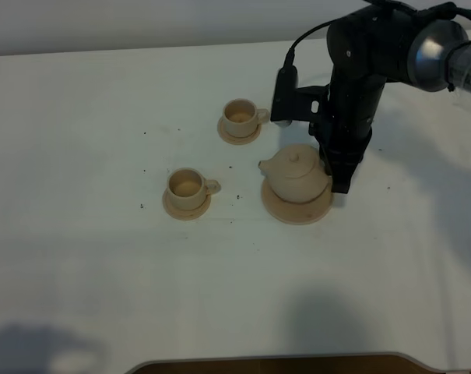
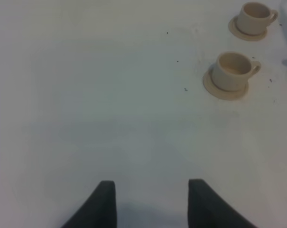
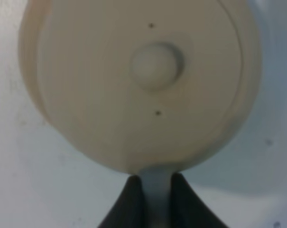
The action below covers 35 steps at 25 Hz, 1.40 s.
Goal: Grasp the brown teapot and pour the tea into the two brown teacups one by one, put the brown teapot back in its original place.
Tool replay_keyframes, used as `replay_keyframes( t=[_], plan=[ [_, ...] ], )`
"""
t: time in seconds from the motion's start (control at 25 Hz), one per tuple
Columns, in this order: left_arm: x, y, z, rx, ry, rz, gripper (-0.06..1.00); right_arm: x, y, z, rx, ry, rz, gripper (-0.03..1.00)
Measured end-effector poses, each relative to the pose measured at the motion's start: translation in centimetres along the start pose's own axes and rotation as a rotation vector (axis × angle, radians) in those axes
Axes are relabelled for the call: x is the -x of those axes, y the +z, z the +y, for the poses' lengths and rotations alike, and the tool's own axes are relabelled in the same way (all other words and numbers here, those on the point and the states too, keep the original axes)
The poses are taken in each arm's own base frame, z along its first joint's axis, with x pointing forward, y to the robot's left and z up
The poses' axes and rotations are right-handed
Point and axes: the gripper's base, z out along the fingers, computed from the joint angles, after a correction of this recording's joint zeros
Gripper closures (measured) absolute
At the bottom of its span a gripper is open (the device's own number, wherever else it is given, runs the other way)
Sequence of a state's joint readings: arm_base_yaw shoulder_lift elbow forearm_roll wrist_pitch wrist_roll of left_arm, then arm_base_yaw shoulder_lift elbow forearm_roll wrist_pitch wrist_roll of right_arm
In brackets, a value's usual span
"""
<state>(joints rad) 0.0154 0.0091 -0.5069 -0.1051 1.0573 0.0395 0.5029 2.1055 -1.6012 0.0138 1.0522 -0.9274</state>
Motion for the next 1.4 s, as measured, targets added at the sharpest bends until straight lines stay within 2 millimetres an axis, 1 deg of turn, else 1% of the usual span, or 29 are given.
replay_keyframes(
  t=[0.36,0.68,0.84,1.0,1.16,1.4],
  plan=[
    [0.0,0.0,0.0,0.000,0.000,0.000,0.59,0.5,-0.7,-0.2,0.000,0.027,-0.038,0.85],
    [0.0,0.0,0.0,0.000,0.001,0.000,0.59,2.2,-3.8,-2.2,-0.142,0.111,-0.184,0.85],
    [0.0,0.0,0.0,0.000,0.001,0.000,0.59,2.5,-4.8,-3.1,-0.212,0.128,-0.193,0.85],
    [0.0,0.0,0.0,0.000,0.001,0.000,0.59,2.8,-4.5,-4.3,-0.265,0.136,-0.170,0.85],
    [0.0,0.0,0.0,0.000,0.001,0.000,0.59,3.1,-3.5,-5.6,-0.316,0.124,-0.124,0.85],
    [0.0,0.0,0.0,0.000,0.001,0.000,0.59,3.0,-2.0,-6.3,-0.381,0.063,-0.016,0.85]
  ],
)
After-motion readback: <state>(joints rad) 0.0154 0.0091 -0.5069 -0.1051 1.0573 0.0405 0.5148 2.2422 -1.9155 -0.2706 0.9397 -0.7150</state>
